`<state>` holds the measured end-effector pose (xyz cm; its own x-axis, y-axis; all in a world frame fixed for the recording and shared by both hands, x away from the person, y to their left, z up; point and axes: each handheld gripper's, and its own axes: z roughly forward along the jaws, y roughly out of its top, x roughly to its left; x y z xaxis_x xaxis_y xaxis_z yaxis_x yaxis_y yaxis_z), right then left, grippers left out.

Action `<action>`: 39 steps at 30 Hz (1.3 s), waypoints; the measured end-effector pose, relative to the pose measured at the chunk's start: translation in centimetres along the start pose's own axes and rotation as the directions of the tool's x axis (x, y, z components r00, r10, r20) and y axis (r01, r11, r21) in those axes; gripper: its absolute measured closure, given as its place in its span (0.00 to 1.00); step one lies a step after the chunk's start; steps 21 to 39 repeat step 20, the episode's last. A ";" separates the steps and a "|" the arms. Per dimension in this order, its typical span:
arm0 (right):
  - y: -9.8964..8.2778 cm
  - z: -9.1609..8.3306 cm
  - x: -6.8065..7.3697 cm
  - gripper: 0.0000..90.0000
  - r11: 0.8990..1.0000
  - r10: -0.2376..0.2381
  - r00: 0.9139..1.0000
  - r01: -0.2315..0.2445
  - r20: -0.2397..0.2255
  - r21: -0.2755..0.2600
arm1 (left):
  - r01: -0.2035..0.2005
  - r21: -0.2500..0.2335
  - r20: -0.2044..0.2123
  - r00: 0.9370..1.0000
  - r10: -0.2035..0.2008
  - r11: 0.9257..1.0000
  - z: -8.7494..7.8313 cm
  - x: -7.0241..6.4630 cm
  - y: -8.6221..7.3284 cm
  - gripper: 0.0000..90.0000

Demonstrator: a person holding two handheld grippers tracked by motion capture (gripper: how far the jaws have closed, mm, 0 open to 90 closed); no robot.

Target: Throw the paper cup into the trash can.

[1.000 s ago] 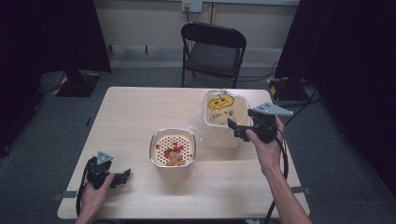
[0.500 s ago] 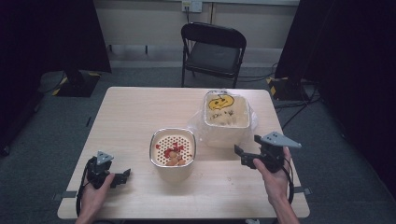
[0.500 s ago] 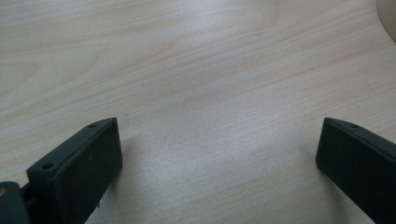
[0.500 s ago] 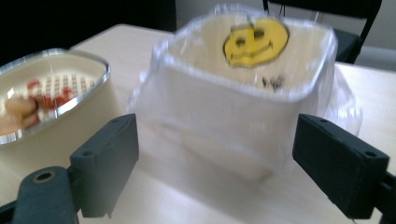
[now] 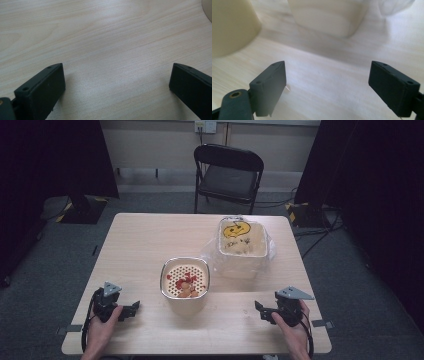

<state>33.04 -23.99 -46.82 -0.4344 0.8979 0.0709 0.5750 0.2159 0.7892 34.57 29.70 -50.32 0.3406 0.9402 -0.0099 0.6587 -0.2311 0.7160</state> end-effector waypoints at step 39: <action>-2.2 2.3 -0.9 0.14 0.996 -0.032 0.994 0.023 0.101 0.086 | 0.001 0.000 0.000 1.000 -0.001 1.000 0.0 0.0 0.0 0.00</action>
